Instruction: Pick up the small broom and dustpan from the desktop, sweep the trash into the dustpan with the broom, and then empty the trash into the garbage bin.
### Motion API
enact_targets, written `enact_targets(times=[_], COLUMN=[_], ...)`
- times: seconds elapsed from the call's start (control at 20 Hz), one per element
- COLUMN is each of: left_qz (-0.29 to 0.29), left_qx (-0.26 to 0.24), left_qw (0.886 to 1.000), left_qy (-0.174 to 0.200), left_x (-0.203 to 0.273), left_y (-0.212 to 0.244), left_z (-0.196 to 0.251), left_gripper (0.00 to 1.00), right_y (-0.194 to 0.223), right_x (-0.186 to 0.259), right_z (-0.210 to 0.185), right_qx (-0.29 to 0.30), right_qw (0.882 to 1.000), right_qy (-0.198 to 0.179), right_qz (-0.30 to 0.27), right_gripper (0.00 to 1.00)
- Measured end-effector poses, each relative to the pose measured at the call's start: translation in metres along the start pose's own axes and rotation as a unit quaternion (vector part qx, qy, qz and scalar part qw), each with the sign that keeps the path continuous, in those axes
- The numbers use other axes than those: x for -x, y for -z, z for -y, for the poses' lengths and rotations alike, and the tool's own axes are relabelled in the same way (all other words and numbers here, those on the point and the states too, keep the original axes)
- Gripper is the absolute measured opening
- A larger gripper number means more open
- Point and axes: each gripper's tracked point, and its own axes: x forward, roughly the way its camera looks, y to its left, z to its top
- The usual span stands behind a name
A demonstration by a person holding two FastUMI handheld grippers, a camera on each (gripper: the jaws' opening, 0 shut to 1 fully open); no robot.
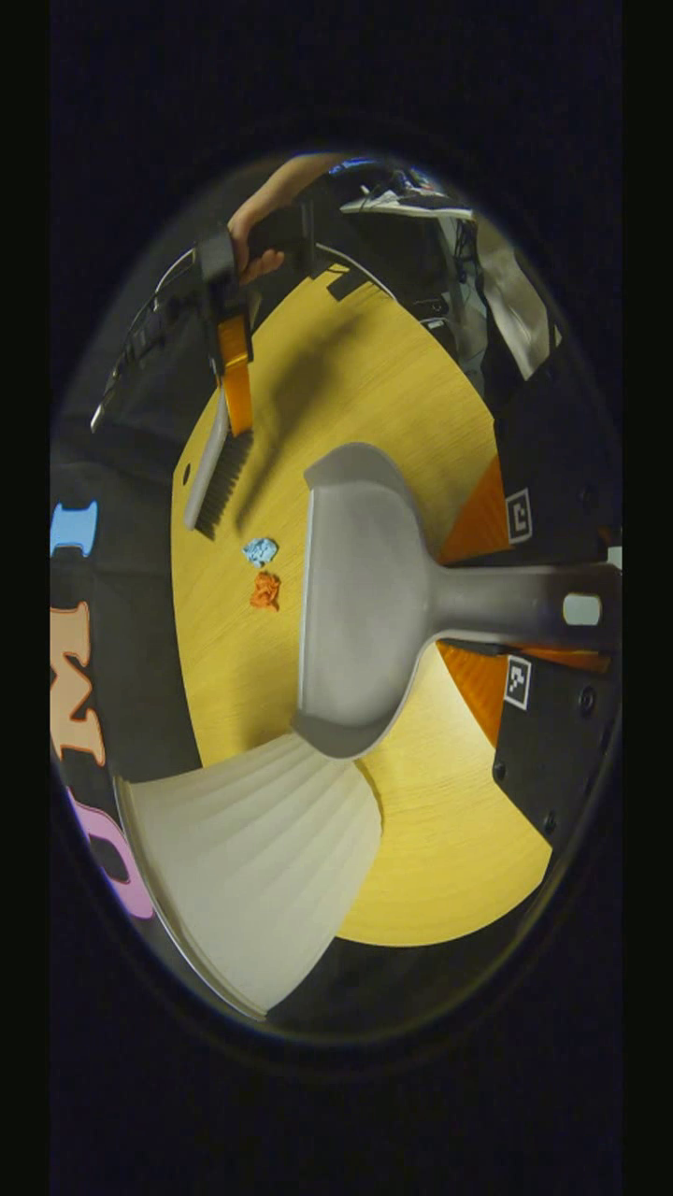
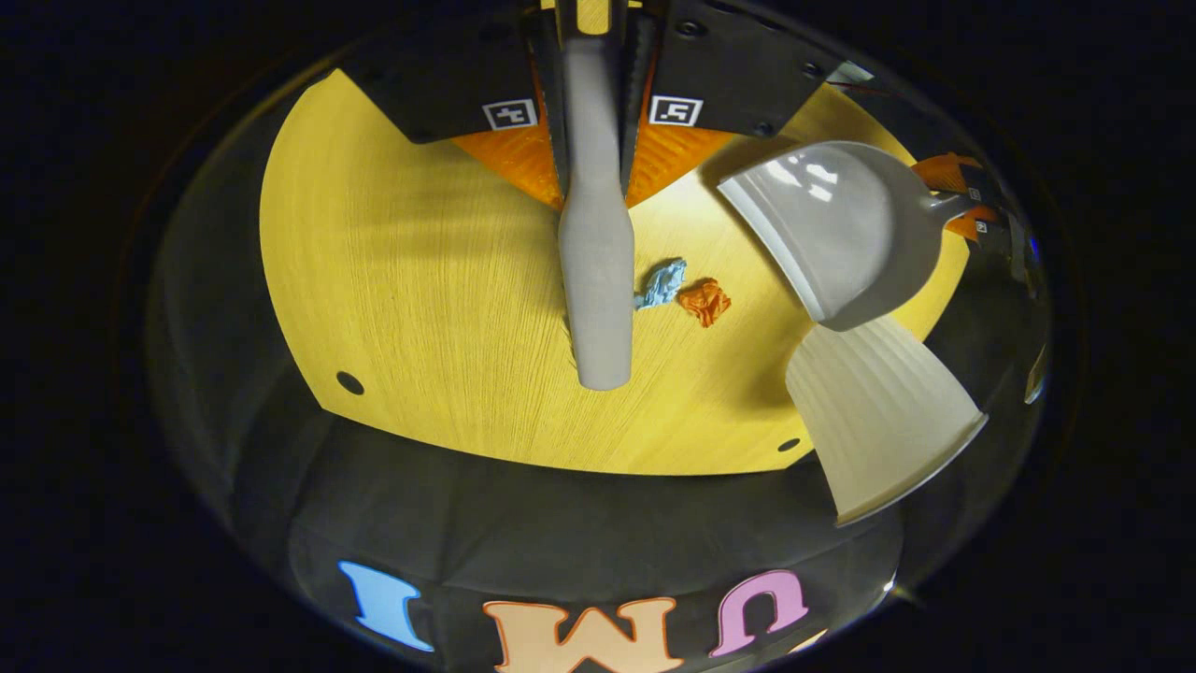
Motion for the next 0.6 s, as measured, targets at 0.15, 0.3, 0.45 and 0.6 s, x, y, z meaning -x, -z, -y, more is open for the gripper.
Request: enact_targets(times=[0.15,0.3,0.45,0.6], left_qz=[-0.005,-0.014,-0.01,-0.015], left_qx=[-0.02,-0.033,-0.021,-0.028], left_qw=[1.0,0.999,1.0,0.999], left_qy=[0.006,0.011,0.021,0.019], left_x=[-0.009,-0.023,-0.027,-0.032], left_y=[0.003,0.007,0.006,0.012], left_z=[-0.004,-0.008,-0.009,-0.013], left_gripper=[0.31,0.31,0.29,0.31], right_y=[-0.016,-0.03,-0.025,-0.01], right_x=[-0.028,-0.051,-0.056,-0.042], right_z=[0.0,0.004,-0.024,-0.054], right_qx=[0.04,0.126,0.196,0.24], right_qw=[0.999,0.992,0.98,0.968], right_qy=[0.005,0.025,-0.013,-0.072], right_qz=[-0.01,-0.014,-0.021,-0.03], right_gripper=[0.29,0.29,0.29,0.29])
